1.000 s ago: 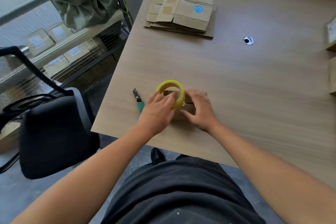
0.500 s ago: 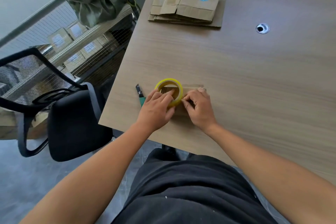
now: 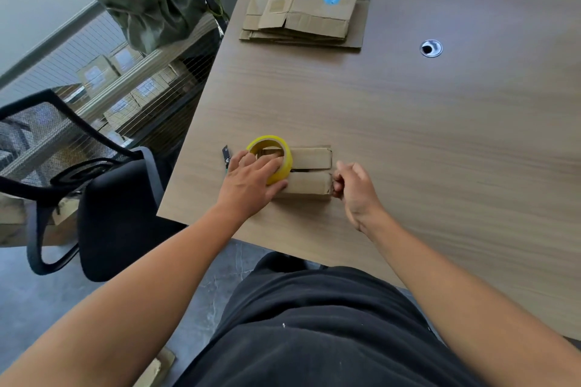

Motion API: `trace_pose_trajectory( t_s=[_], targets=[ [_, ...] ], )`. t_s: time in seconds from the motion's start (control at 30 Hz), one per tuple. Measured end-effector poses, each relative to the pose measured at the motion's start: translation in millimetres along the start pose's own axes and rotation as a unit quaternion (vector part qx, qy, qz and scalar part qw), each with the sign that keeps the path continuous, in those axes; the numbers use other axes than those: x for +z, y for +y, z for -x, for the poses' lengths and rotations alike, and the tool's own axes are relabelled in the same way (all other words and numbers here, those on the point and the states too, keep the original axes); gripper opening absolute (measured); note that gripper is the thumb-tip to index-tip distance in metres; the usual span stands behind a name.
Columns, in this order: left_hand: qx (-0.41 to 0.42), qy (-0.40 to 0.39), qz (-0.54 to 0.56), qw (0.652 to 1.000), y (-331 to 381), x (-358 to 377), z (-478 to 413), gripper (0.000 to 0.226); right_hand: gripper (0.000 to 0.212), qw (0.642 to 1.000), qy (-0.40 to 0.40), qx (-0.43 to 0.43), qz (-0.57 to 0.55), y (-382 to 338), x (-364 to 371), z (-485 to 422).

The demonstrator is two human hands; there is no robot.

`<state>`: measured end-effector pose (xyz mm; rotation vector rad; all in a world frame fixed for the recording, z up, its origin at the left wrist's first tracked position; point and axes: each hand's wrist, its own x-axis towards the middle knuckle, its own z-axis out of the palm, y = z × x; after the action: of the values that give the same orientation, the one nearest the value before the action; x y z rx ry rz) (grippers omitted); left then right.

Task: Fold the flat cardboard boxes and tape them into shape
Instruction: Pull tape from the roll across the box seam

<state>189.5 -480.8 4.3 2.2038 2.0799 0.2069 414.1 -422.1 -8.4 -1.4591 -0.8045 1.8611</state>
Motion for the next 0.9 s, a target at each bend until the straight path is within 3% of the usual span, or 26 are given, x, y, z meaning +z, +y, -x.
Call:
trace_pose_trajectory(
  t_s=[0.23, 0.47, 0.57, 0.67, 0.8, 0.87, 0.9],
  targets=[
    [-0.007, -0.006, -0.024, 1.0, 6.5, -6.4, -3.0, 0.037, 0.022, 0.998, 0.023, -0.049, 0.022, 11.1, -1.8, -16.7],
    [0.003, -0.002, -0.04, 0.999, 7.0, -9.3, -7.2, 0.033, 0.012, 0.998, 0.022, 0.061, 0.007, 17.7, -0.3, -32.3],
    [0.014, 0.002, -0.048, 0.999, 7.0, -9.9, -8.3, 0.032, 0.04, 0.993, -0.007, 0.073, 0.089, 14.5, -3.9, -37.2],
    [0.014, -0.001, -0.043, 0.999, 5.6, -9.5, -8.4, 0.032, 0.041, 0.975, -0.035, -0.002, 0.218, 11.2, -2.1, -39.9],
    [0.016, -0.009, -0.043, 0.999, 6.1, -7.7, -9.1, 0.033, 0.034, 0.953, 0.063, -0.11, 0.275, -8.5, -2.9, -51.5],
    [0.028, -0.005, -0.04, 0.999, 4.8, -7.2, -10.2, 0.033, 0.036, 0.935, -0.006, -0.207, 0.287, -16.8, 8.1, -48.8],
    [0.037, -0.004, -0.035, 0.999, 3.5, -7.4, -11.2, 0.033, 0.042, 0.903, -0.077, -0.245, 0.343, -15.7, 15.3, -45.6]
  ],
)
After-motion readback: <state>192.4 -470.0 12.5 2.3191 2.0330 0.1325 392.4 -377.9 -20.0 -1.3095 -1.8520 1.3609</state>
